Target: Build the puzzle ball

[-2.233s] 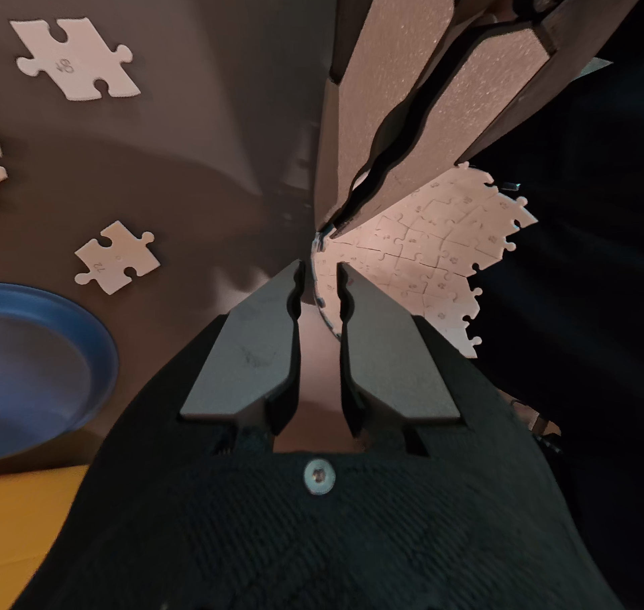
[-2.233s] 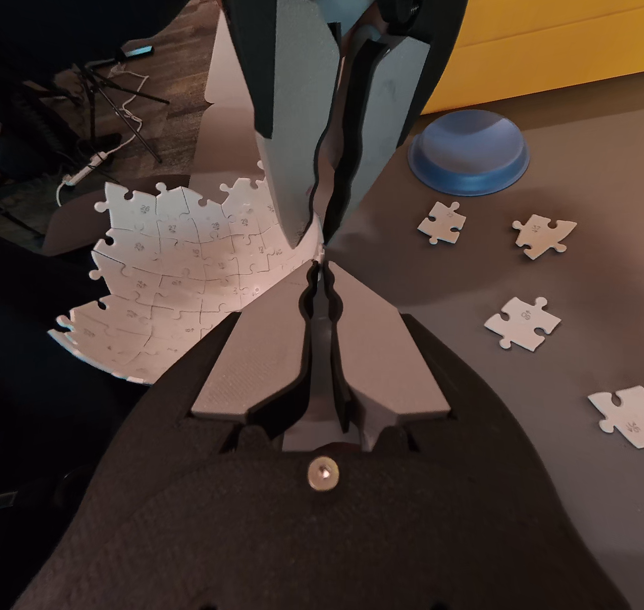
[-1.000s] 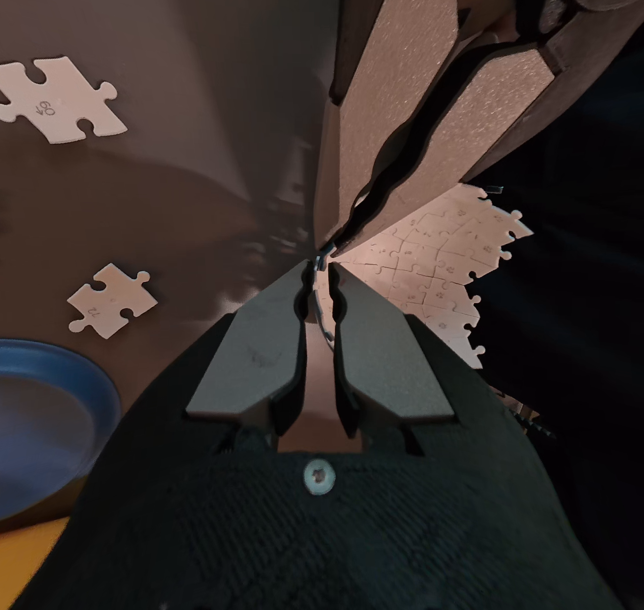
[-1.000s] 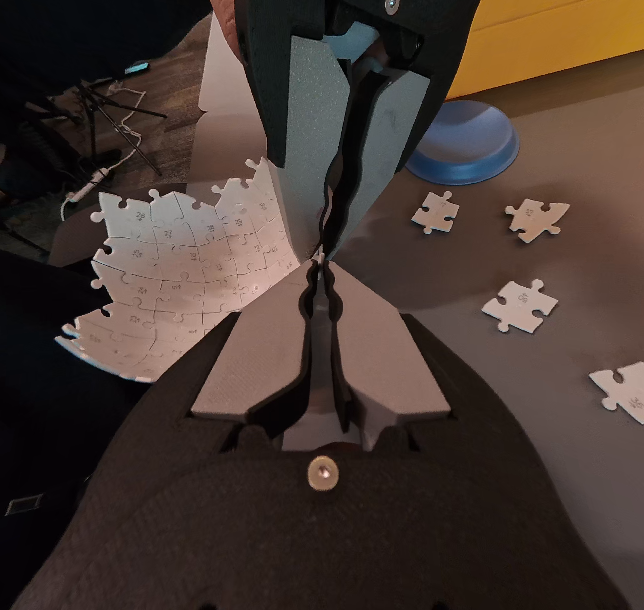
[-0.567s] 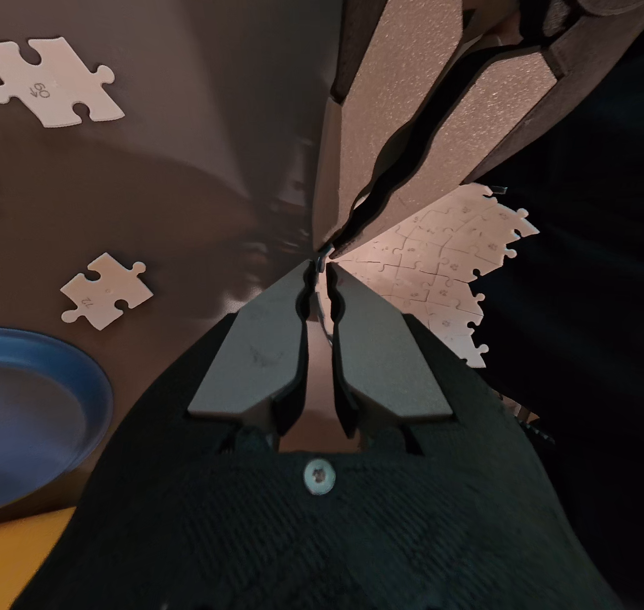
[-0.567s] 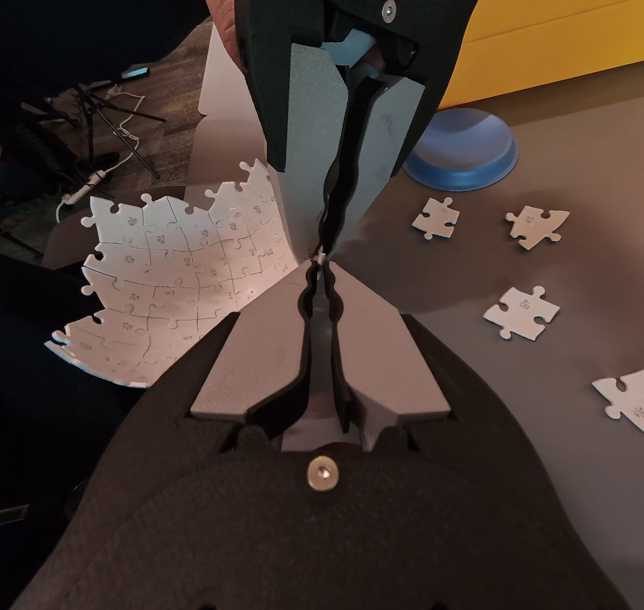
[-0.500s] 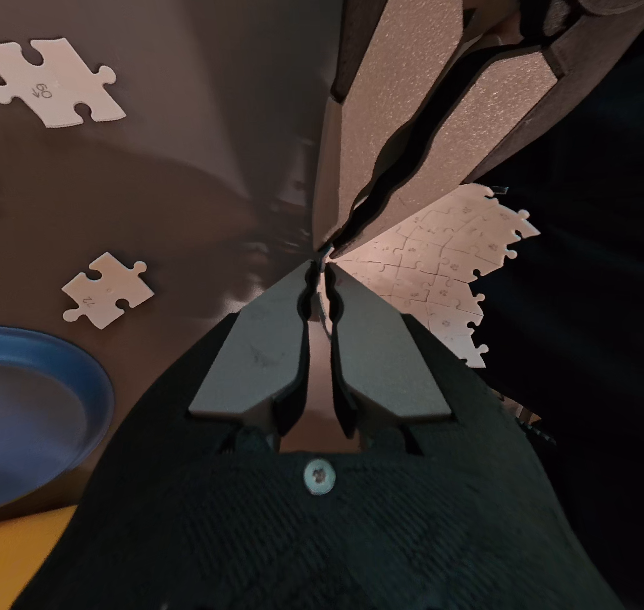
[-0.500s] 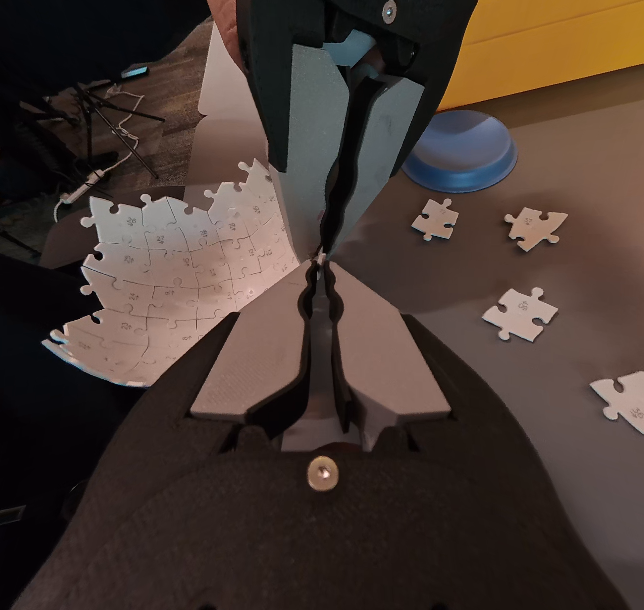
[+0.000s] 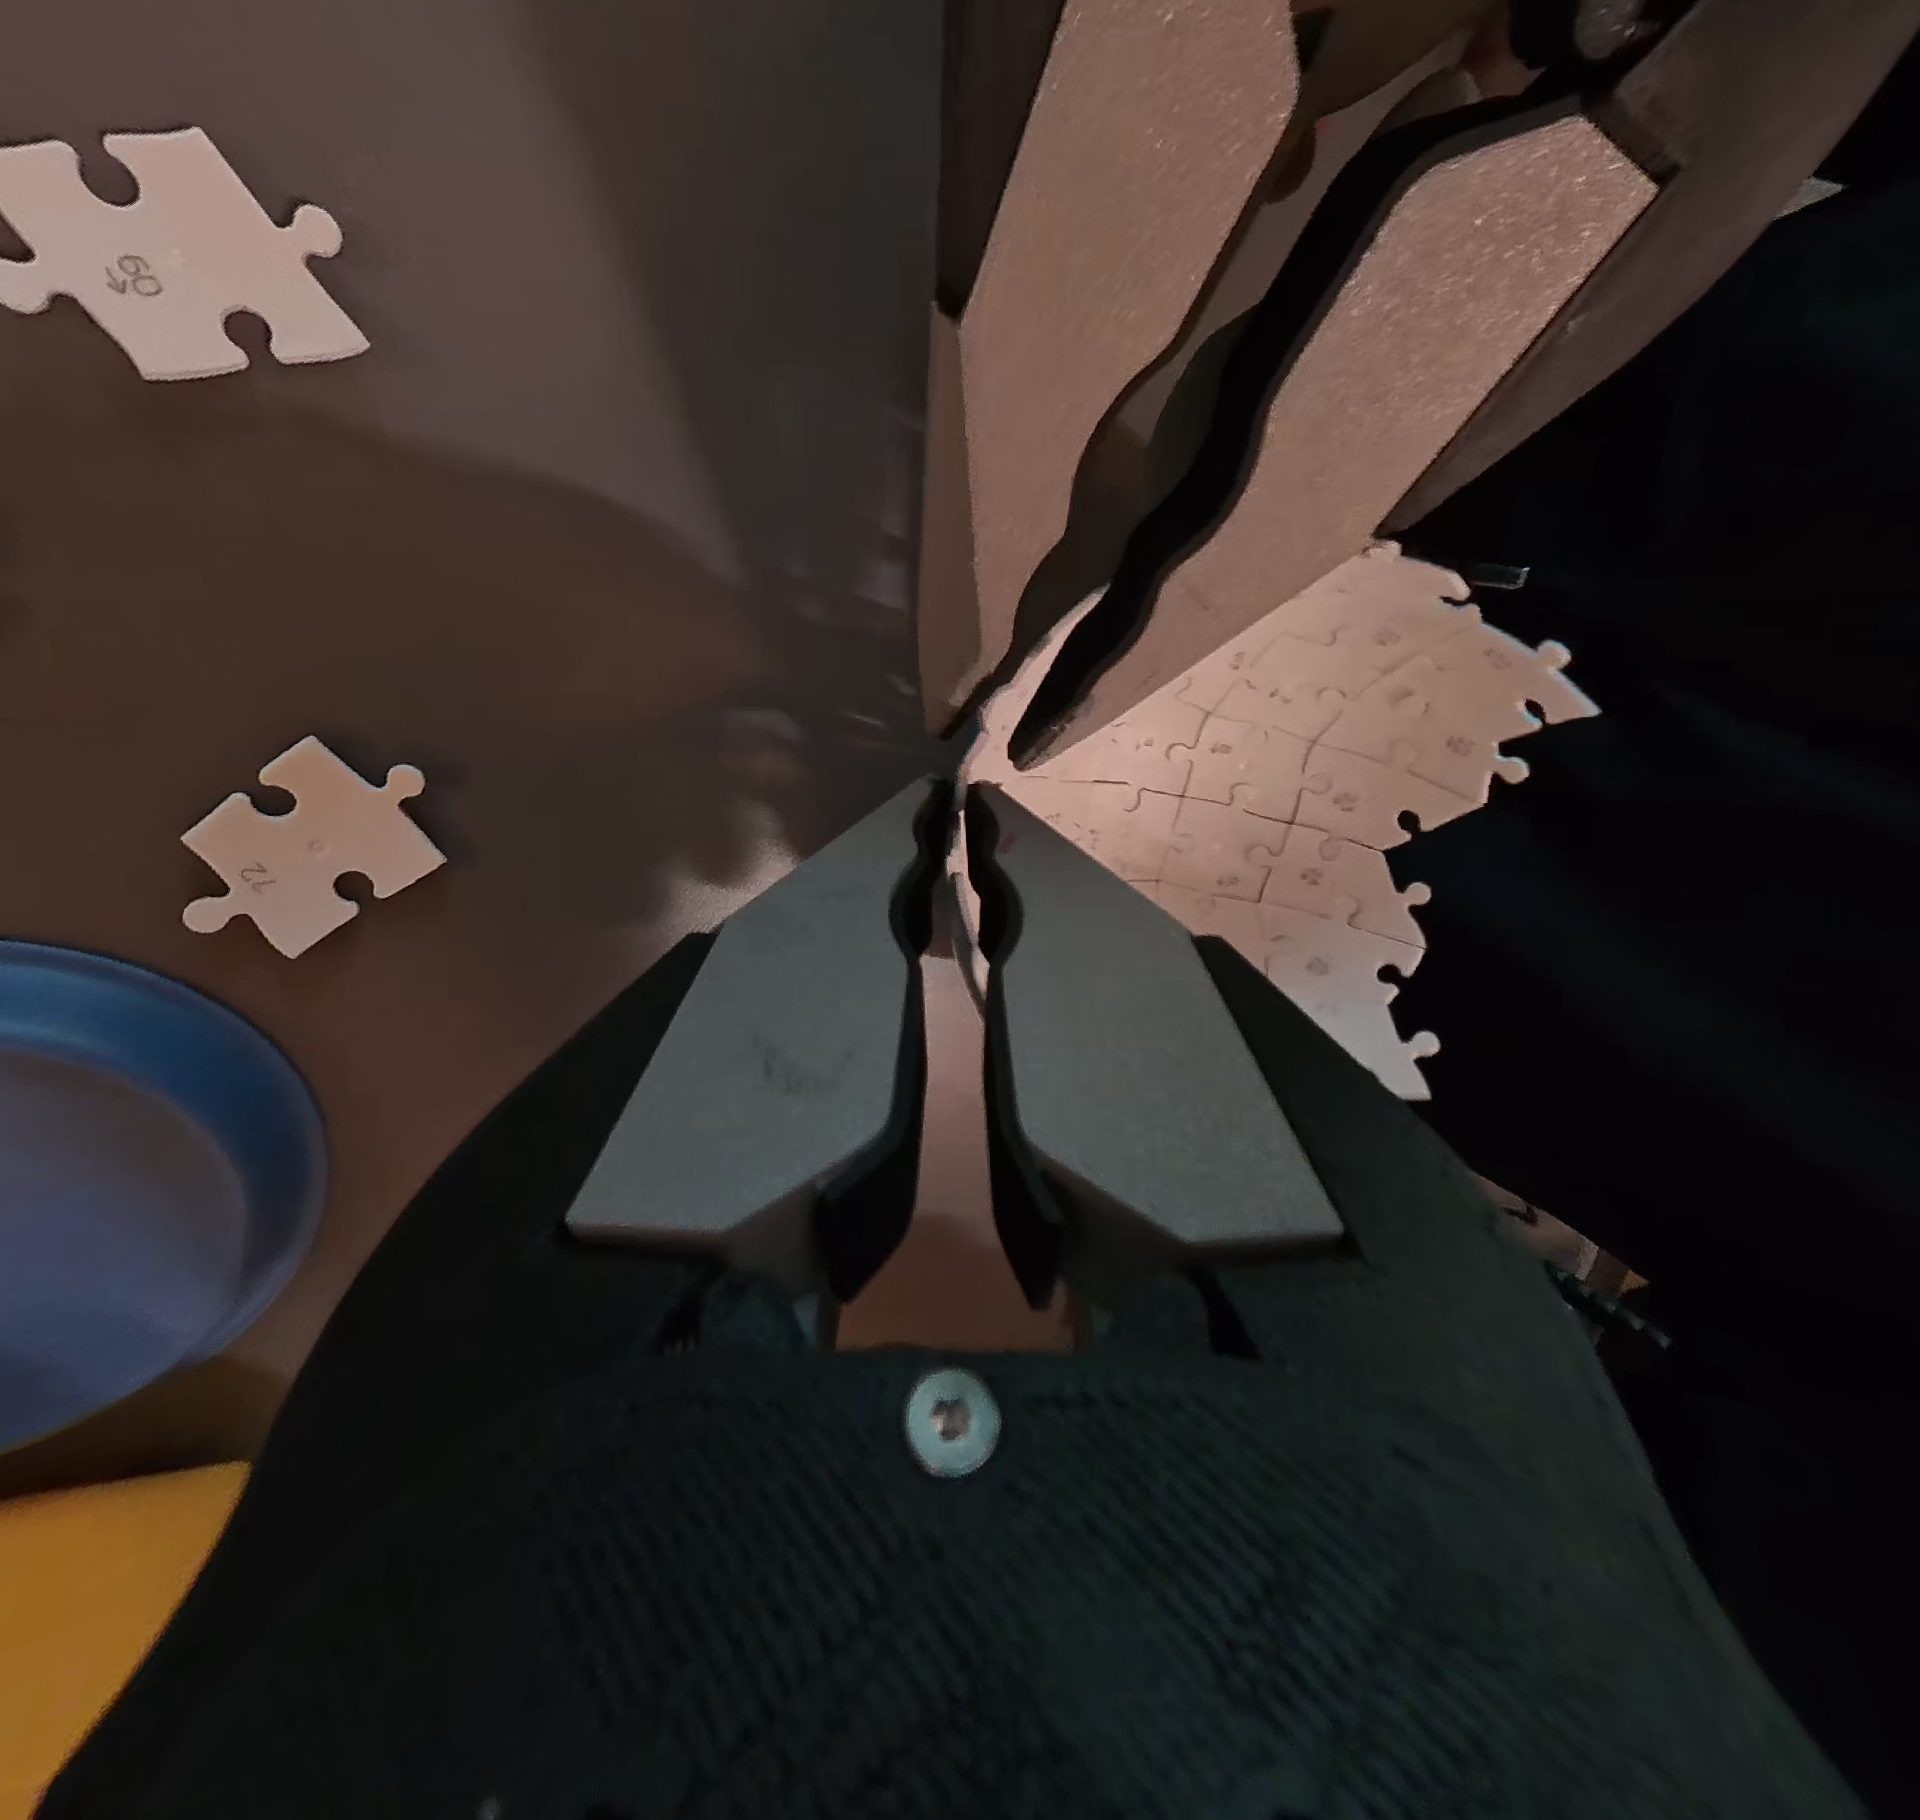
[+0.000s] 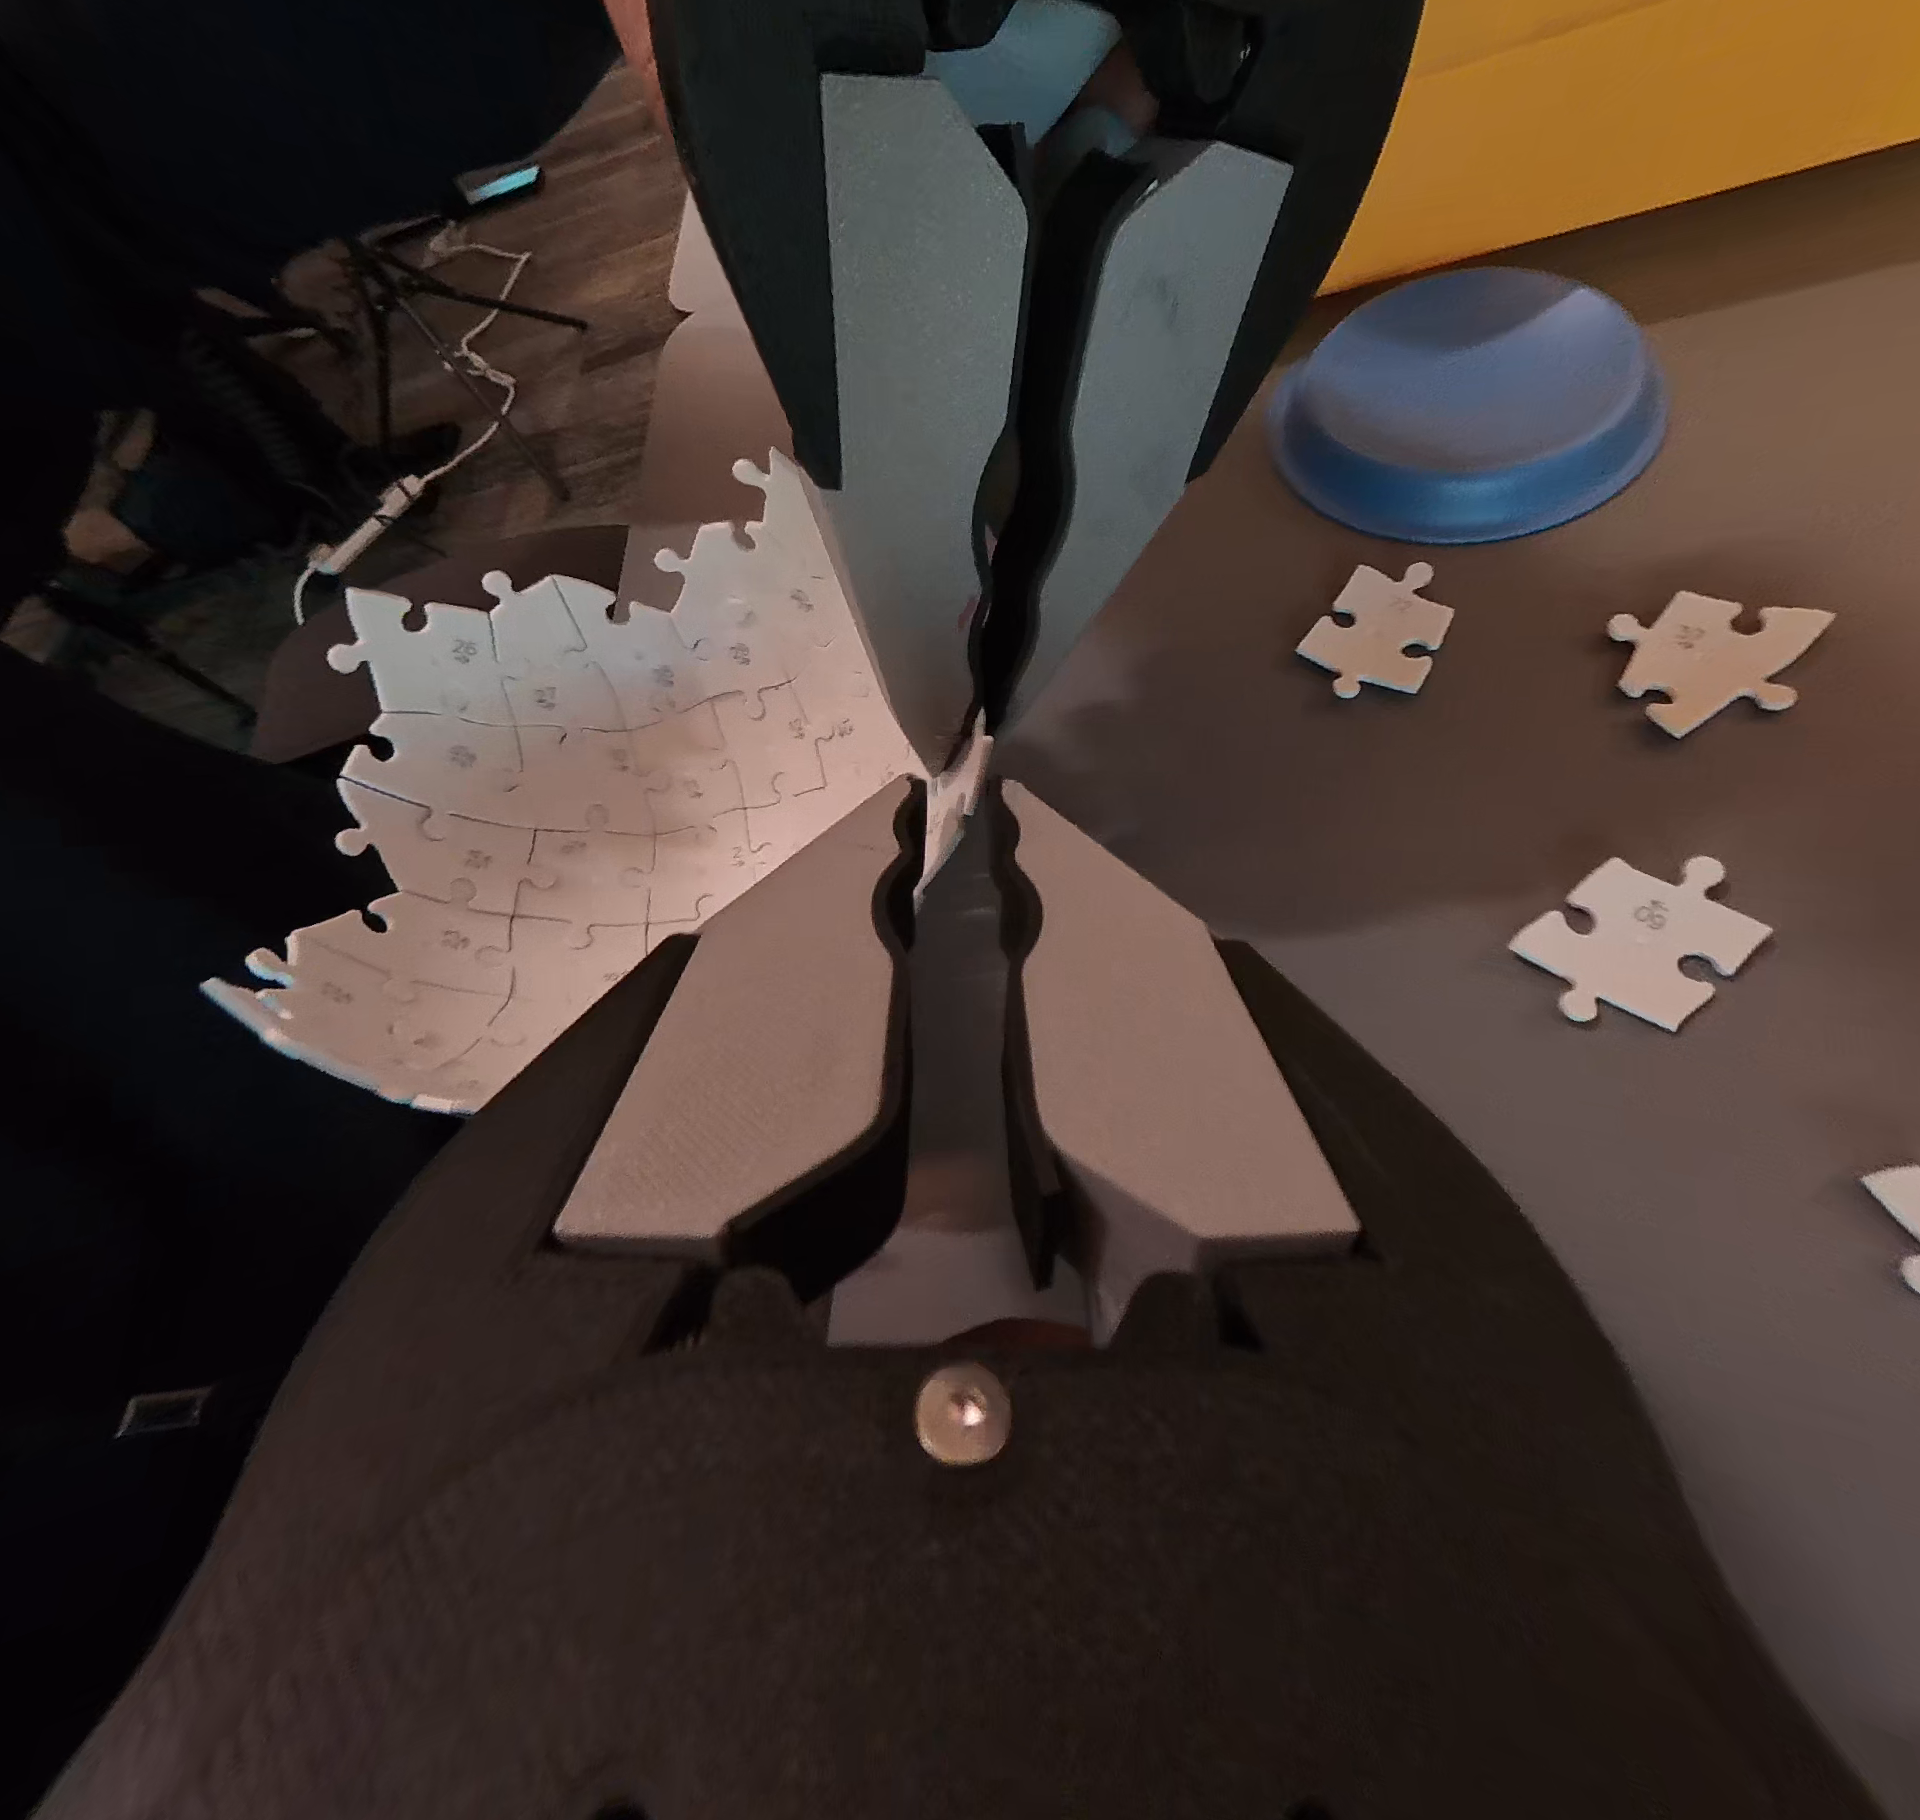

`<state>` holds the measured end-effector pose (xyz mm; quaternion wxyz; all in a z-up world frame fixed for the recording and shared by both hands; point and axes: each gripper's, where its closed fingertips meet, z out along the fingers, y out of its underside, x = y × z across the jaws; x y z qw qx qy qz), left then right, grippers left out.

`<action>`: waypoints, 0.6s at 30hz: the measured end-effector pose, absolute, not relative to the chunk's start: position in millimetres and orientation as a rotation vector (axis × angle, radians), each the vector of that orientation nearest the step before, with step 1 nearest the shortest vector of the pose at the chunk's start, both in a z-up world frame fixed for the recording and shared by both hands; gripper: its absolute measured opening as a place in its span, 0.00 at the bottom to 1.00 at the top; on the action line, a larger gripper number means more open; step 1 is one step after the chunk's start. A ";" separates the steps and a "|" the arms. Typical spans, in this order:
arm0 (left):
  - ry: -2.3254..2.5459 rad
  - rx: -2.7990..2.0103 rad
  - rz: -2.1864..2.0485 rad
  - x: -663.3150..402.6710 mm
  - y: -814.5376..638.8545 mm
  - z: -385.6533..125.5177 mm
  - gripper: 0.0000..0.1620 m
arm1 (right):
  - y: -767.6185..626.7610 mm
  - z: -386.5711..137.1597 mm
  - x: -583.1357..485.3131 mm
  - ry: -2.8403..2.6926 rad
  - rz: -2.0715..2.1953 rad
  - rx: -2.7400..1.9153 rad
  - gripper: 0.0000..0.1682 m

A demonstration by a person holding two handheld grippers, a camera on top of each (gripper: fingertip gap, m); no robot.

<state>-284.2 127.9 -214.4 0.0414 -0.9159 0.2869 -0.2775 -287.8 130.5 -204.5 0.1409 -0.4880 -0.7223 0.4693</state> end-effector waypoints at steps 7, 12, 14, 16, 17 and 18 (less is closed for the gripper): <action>0.916 -2.788 -0.777 -282.4 126.8 -212.7 0.00 | 130.6 -209.3 -283.0 -2.206 1.362 -1.469 0.06; 0.919 -2.776 -0.758 -281.5 125.4 -210.6 0.00 | 128.1 -209.0 -279.4 -2.328 1.371 -1.518 0.07; 0.920 -2.770 -0.752 -280.9 125.2 -209.8 0.00 | 125.8 -210.6 -280.3 -2.380 1.343 -1.518 0.07; 0.922 -2.768 -0.741 -280.9 124.5 -209.5 0.00 | 122.4 -211.2 -281.8 -2.425 1.322 -1.518 0.07; 0.912 -2.754 -0.757 -280.1 124.7 -207.6 0.00 | 120.8 -209.5 -282.8 -2.436 1.331 -1.516 0.06; 0.895 -2.750 -0.770 -280.5 124.5 -205.9 0.00 | 120.4 -208.7 -283.4 -2.450 1.328 -1.523 0.05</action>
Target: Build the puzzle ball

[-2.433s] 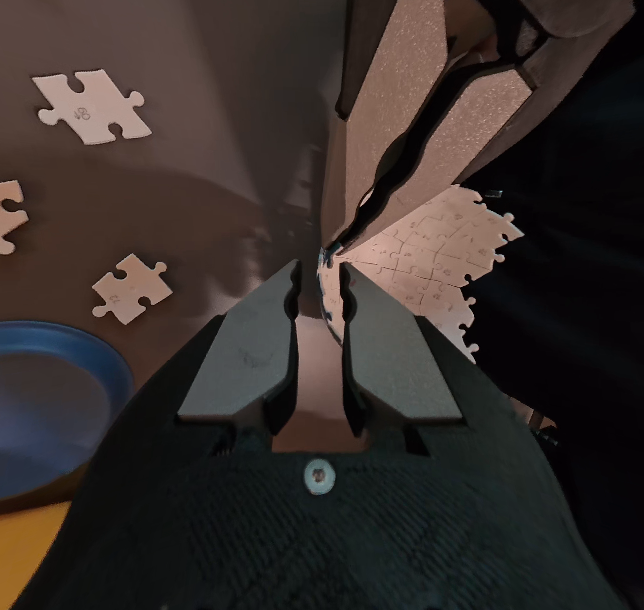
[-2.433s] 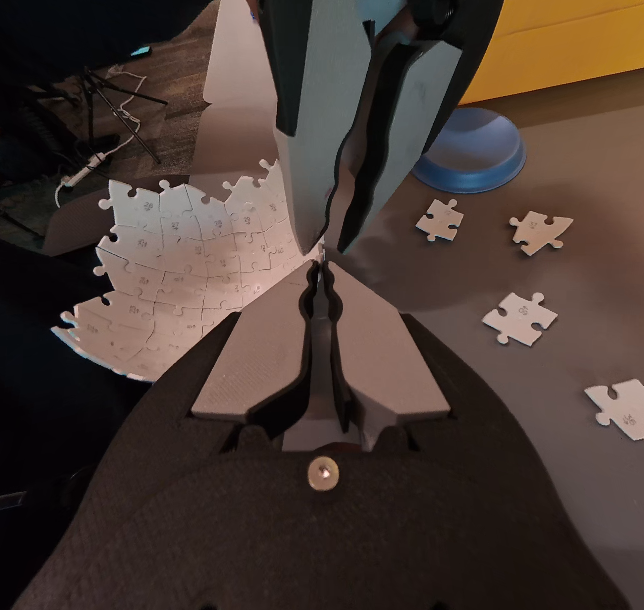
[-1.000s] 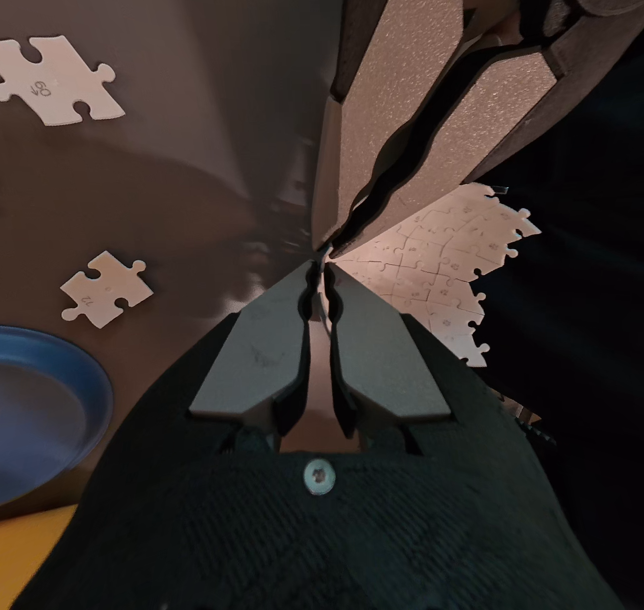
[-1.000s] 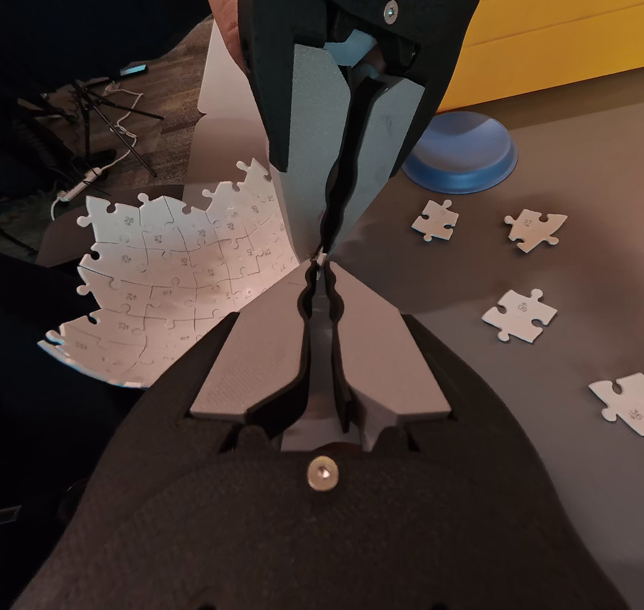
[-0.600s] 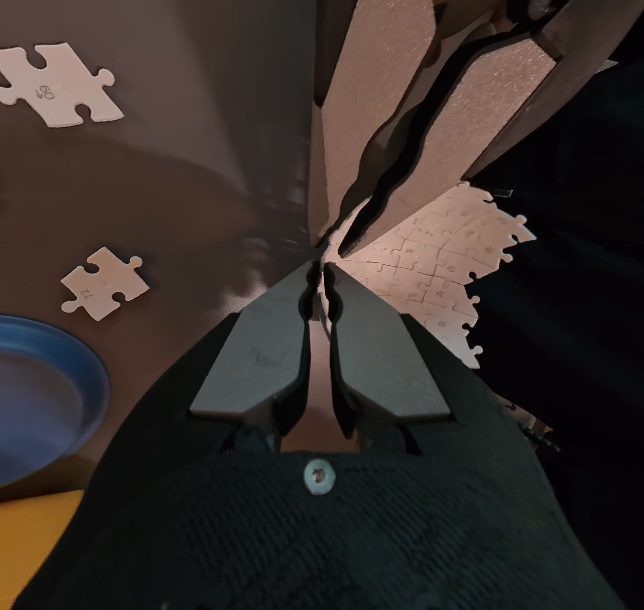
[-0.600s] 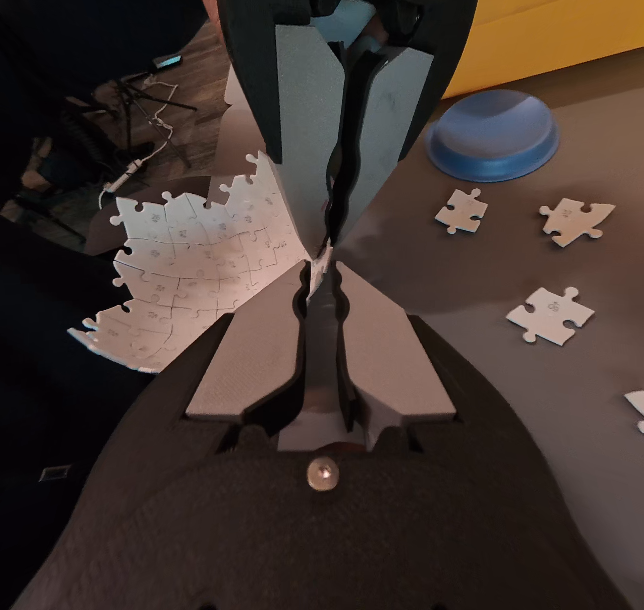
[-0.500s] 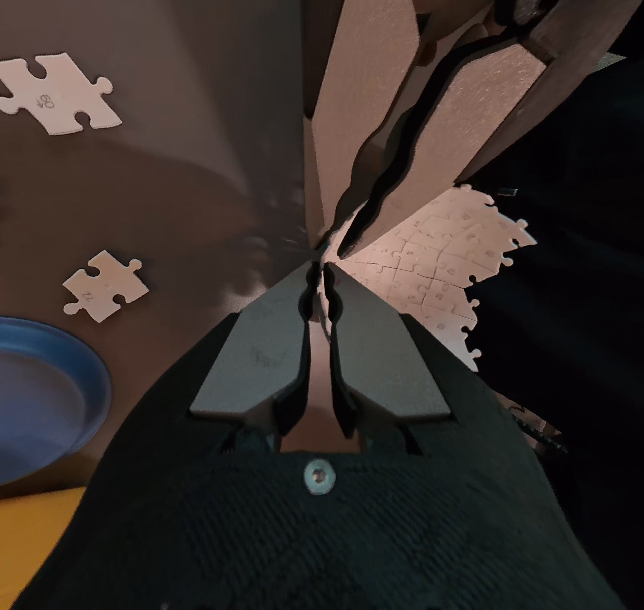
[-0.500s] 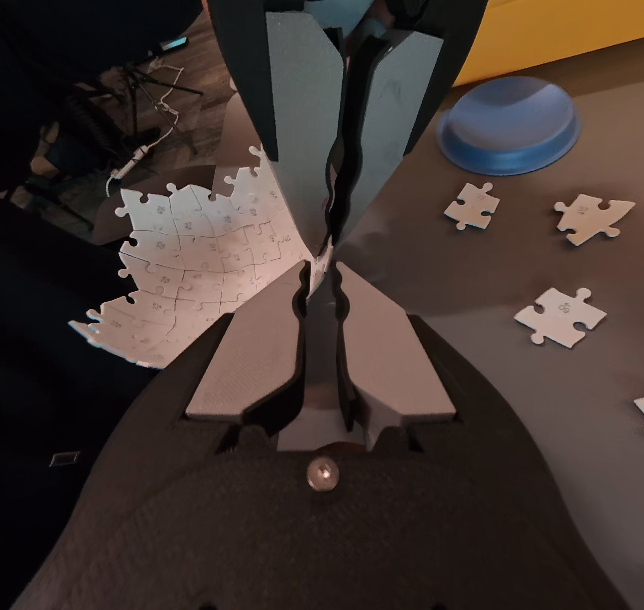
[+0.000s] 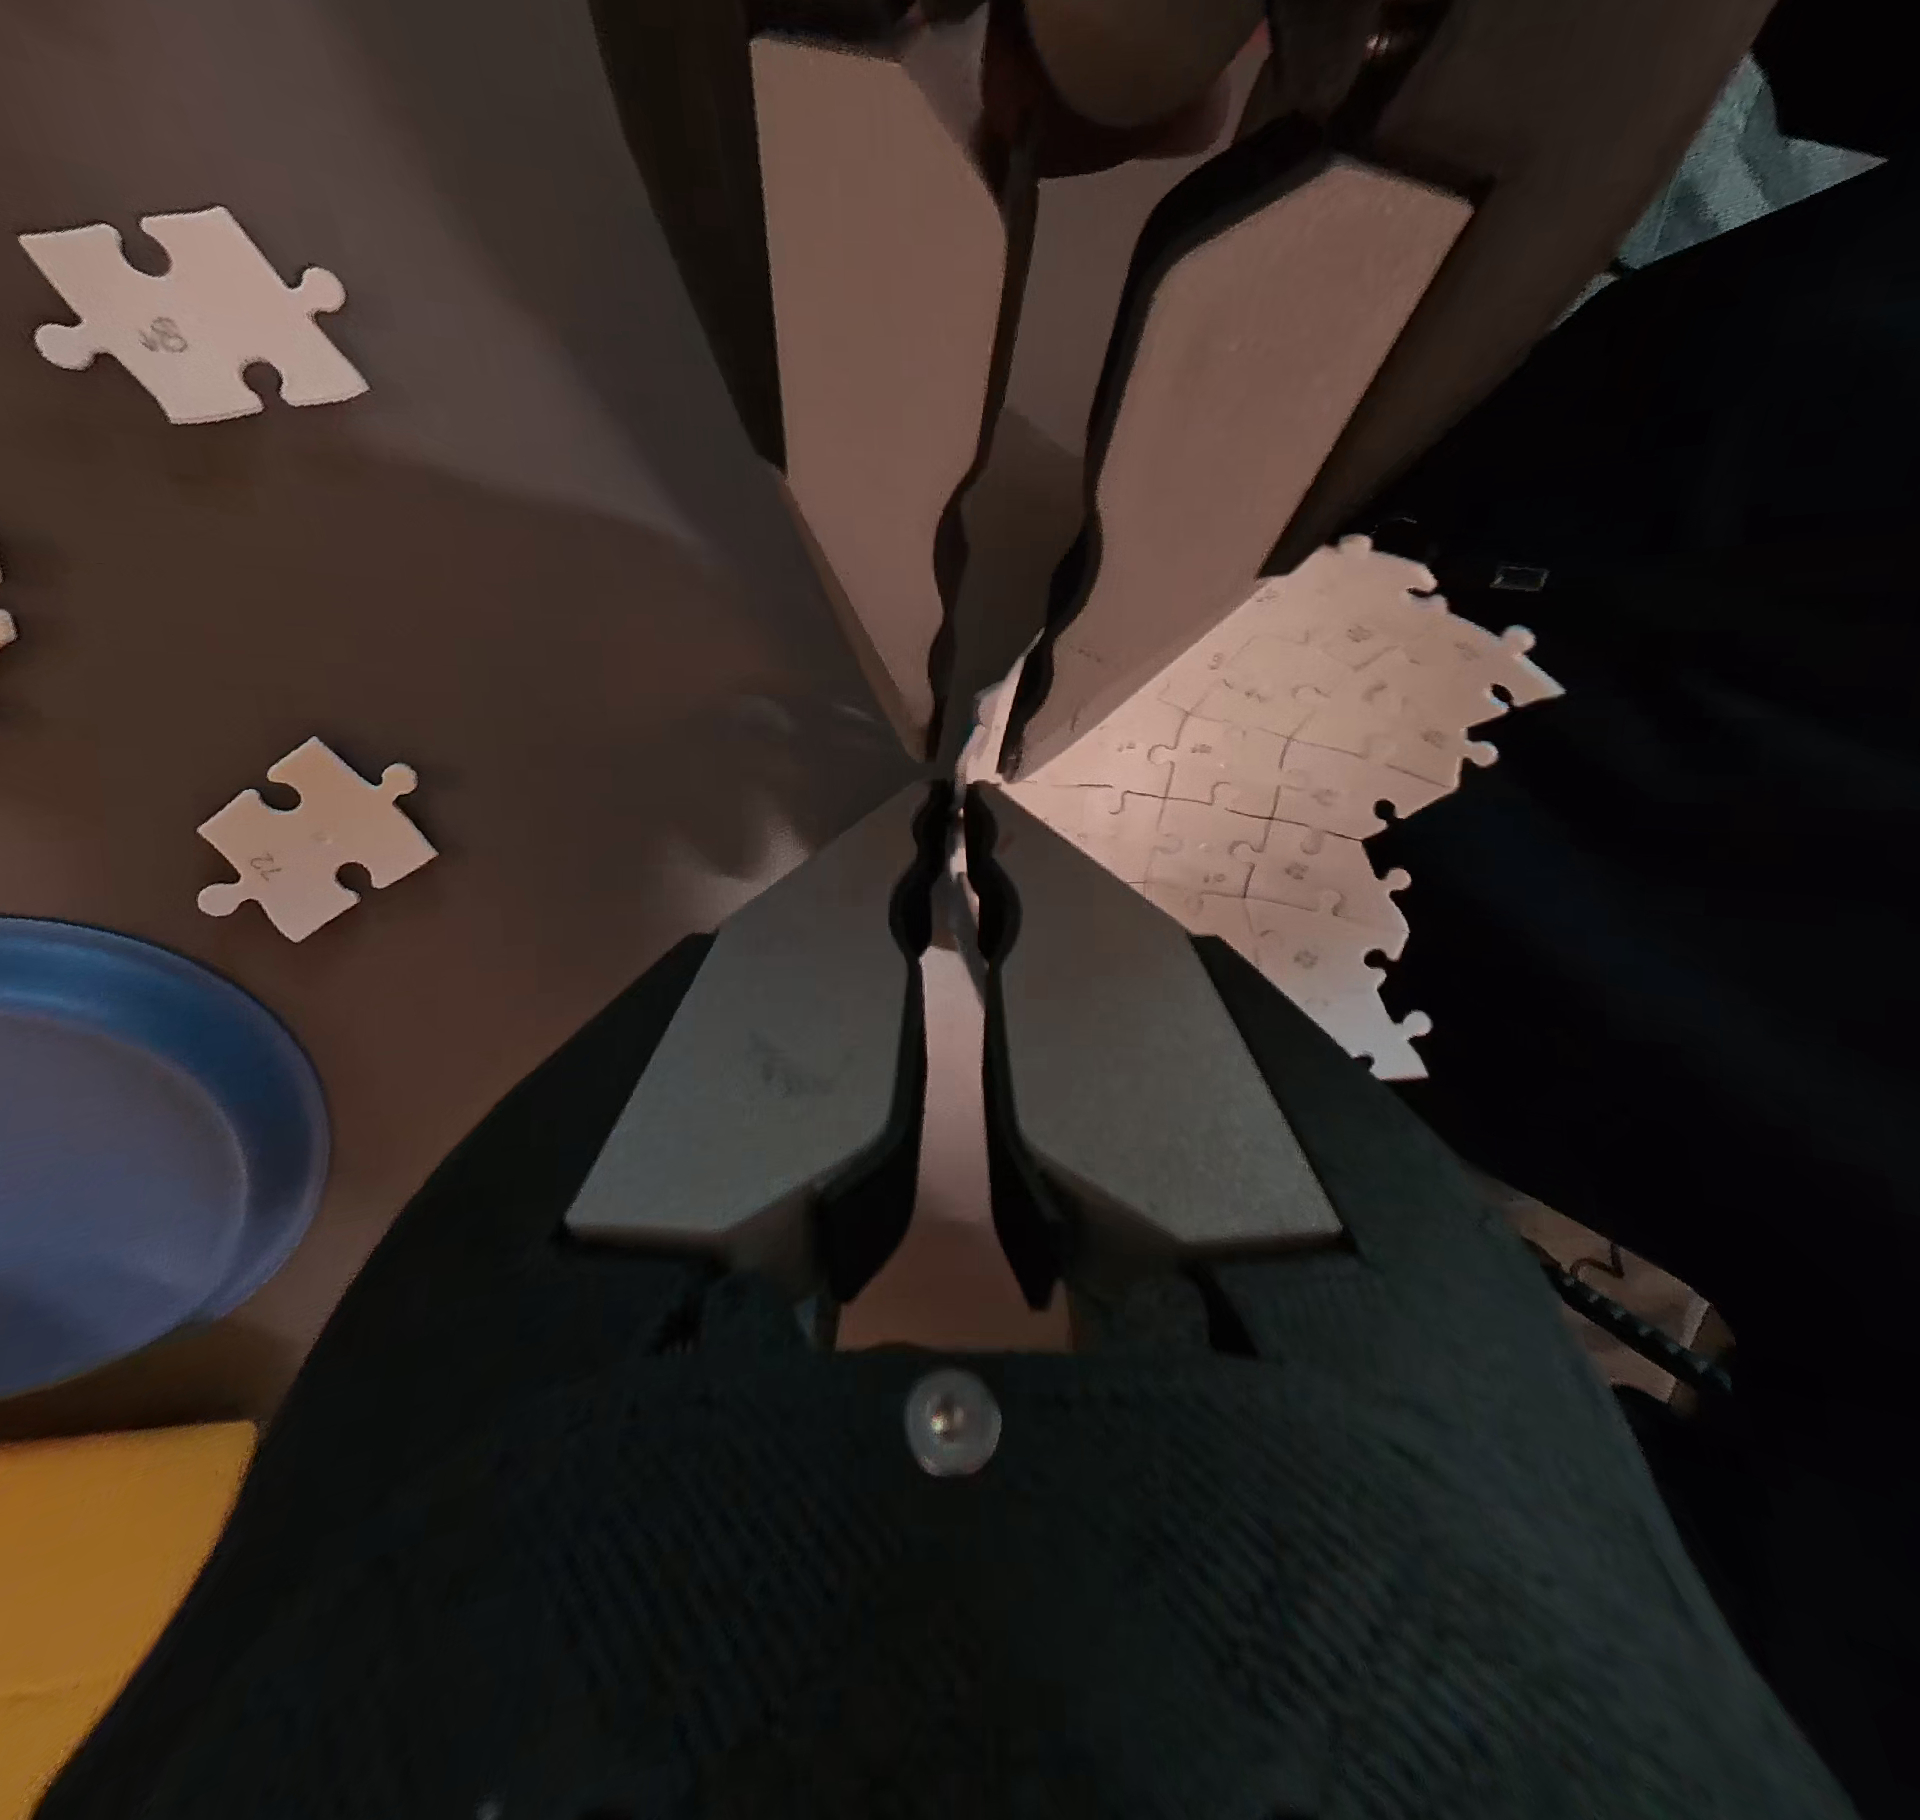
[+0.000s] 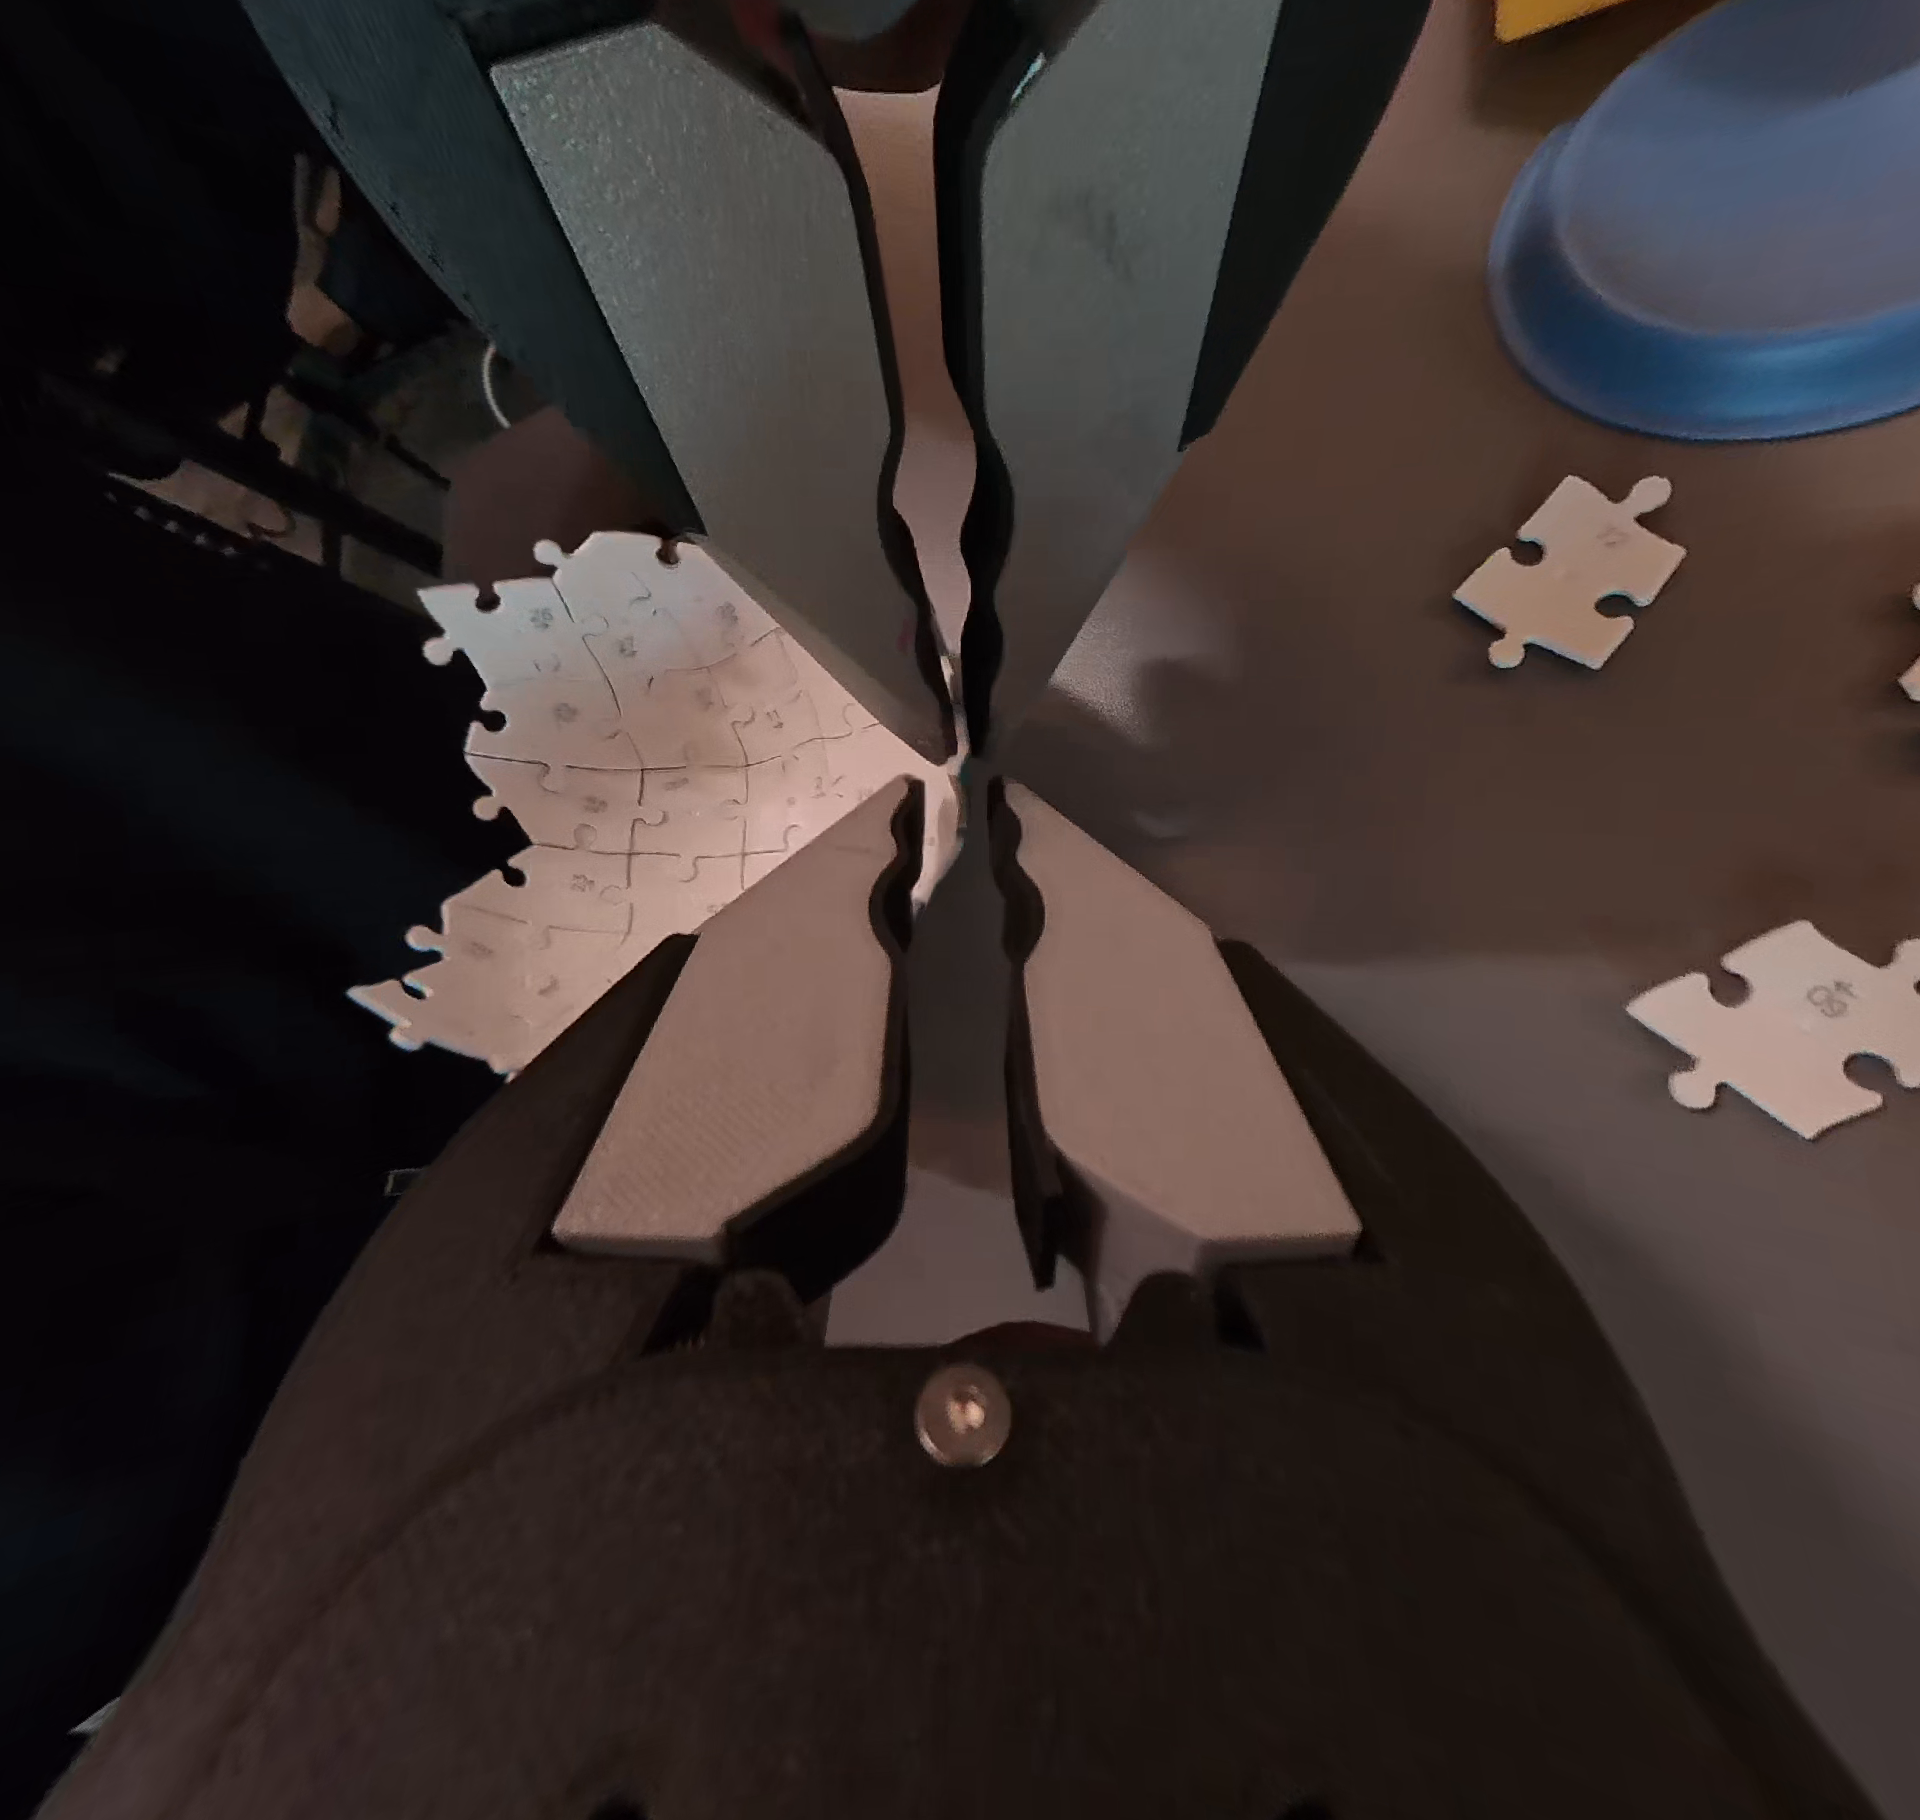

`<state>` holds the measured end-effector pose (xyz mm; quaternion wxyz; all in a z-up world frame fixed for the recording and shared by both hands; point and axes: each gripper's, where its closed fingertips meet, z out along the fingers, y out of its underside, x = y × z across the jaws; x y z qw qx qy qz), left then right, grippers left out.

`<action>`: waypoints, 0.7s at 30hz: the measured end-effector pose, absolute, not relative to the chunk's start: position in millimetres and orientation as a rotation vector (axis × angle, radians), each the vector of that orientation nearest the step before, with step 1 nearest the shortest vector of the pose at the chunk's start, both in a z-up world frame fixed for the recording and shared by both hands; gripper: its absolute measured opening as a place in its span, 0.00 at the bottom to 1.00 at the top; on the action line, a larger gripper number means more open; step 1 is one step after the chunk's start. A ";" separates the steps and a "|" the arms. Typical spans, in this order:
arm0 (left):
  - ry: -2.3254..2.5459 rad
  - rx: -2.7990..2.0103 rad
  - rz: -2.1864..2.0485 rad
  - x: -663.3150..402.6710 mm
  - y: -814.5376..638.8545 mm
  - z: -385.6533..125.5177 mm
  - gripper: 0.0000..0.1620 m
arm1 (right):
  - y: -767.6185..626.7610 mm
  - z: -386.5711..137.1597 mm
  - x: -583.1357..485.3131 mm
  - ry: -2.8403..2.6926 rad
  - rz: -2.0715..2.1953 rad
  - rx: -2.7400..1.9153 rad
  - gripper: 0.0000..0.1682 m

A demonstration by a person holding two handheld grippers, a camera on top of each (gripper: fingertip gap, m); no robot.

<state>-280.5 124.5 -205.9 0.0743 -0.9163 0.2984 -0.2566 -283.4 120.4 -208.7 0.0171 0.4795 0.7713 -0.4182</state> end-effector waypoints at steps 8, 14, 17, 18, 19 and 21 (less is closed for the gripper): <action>0.833 -2.729 -0.741 -288.0 119.3 -206.6 0.00 | 126.1 -203.5 -290.0 2.301 -1.412 1.538 0.07; 0.815 -2.718 -0.743 -288.5 117.7 -207.0 0.00 | 120.3 -214.9 -290.4 2.322 -1.351 1.515 0.07; 0.810 -2.720 -0.726 -289.4 117.5 -207.1 0.00 | 118.4 -217.3 -290.7 2.299 -1.343 1.517 0.07; 0.810 -2.718 -0.722 -289.3 117.3 -206.8 0.00 | 117.9 -217.7 -290.4 2.294 -1.342 1.515 0.07; 0.811 -2.719 -0.718 -289.2 117.1 -206.6 0.00 | 117.2 -217.8 -290.5 2.288 -1.344 1.514 0.07; 0.812 -2.718 -0.711 -289.1 117.1 -206.4 0.00 | 116.0 -218.5 -290.1 2.284 -1.337 1.512 0.07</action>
